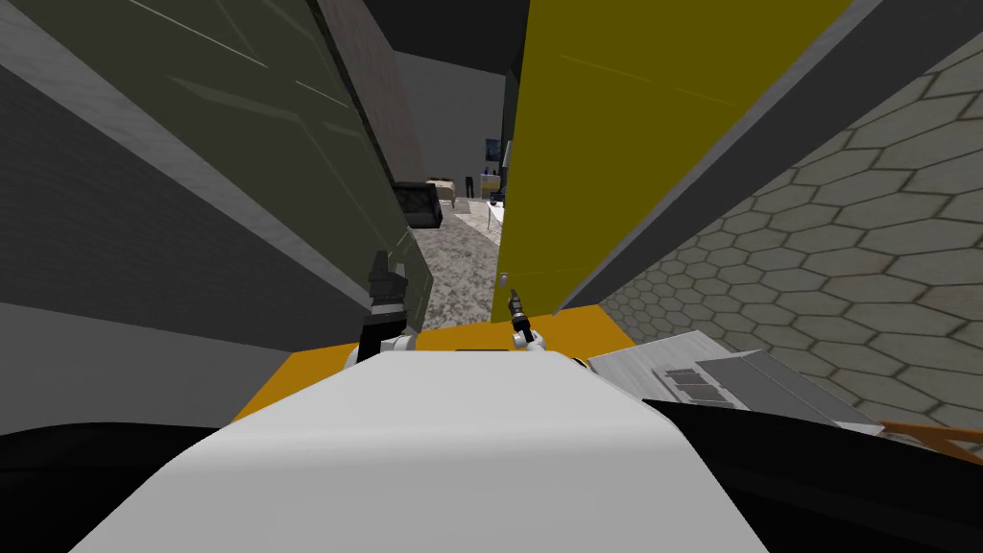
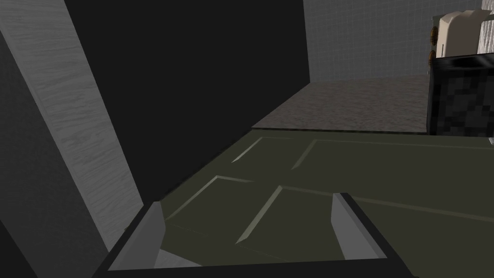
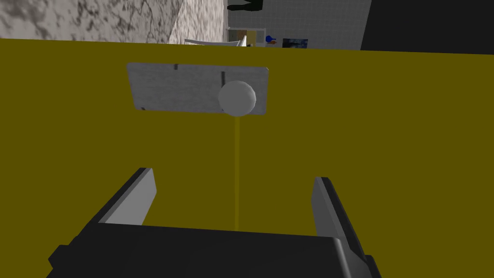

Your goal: Push the door open

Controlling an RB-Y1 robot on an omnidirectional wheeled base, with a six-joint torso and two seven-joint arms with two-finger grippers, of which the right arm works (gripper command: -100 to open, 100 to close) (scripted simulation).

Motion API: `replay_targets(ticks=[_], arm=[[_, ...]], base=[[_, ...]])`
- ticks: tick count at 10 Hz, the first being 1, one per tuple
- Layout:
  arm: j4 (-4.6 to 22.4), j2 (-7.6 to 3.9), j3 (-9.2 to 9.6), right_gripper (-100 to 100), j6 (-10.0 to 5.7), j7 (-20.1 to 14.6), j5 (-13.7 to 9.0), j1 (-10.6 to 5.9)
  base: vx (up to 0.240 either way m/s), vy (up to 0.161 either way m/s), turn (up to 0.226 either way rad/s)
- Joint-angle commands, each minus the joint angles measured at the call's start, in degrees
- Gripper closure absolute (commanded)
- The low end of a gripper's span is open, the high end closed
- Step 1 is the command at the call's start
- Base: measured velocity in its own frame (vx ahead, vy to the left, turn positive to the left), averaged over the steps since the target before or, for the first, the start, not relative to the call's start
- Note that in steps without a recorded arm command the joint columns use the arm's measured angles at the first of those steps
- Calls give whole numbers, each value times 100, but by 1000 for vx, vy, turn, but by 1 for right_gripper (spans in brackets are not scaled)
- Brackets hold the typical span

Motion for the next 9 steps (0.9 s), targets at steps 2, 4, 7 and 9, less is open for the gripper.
replay_targets(ticks=[2,4,7,9], arm=[[25,-51,-14,-100,-24,9,-9,4],[37,-82,-31,-100,-44,23,-20,17],[57,-77,-59,-100,-79,48,-38,40],[71,-29,-79,-100,-104,65,-51,57]], base=[[50,-5,18],[183,20,27],[198,35,27],[214,19,31]])
